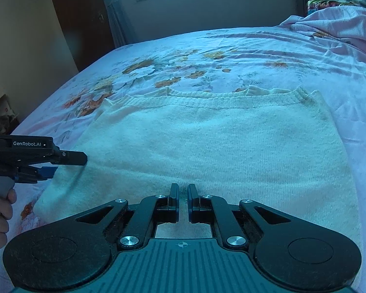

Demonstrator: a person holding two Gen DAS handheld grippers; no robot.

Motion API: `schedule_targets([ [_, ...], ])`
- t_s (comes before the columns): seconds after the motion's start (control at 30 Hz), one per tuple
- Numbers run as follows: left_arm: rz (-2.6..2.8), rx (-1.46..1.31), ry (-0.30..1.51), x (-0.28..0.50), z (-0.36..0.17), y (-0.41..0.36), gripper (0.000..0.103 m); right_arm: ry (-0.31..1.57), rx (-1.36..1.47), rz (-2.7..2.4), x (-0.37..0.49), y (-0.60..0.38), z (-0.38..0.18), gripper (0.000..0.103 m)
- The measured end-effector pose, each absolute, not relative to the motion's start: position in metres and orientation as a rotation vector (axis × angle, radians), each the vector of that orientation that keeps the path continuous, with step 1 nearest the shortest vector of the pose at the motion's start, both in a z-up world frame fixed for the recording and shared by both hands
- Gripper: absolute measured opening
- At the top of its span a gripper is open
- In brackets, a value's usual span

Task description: Fold small clothes

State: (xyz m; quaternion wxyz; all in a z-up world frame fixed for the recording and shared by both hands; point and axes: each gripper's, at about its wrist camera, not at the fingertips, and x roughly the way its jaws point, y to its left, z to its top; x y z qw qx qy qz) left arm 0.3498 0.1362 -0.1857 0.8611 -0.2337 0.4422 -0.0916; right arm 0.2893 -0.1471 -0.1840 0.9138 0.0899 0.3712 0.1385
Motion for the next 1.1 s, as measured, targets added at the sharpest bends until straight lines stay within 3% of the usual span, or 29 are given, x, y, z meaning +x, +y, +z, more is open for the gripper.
schedule_targets([
  [0.17, -0.279, -0.715, 0.918, 0.355, -0.206, 0.147, 0.057, 0.759, 0.186, 0.287, 0.290, -0.147, -0.186, 0.006],
  [0.4, -0.336, -0.822, 0.915, 0.371, -0.225, 0.150, 0.025, 0.733, 0.173, 0.294, 0.294, -0.145, -0.184, 0.006],
  [0.5, -0.334, -0.813, 0.917, 0.375, -0.227, 0.143, 0.017, 0.729, 0.139, 0.293, 0.306, -0.137, -0.182, 0.006],
  [0.67, -0.305, -0.697, 0.879, 0.370, -0.206, 0.131, 0.014, 0.698, 0.145, 0.289, 0.338, -0.121, -0.178, 0.006],
  [0.83, -0.347, -0.519, 0.810, 0.365, -0.160, 0.102, 0.013, 0.793, 0.122, 0.343, 0.356, -0.105, -0.203, 0.006],
  [1.1, -0.507, -0.291, 0.807, 0.354, -0.113, -0.016, 0.013, 0.744, 0.371, 0.295, 0.317, -0.192, -0.175, 0.006],
])
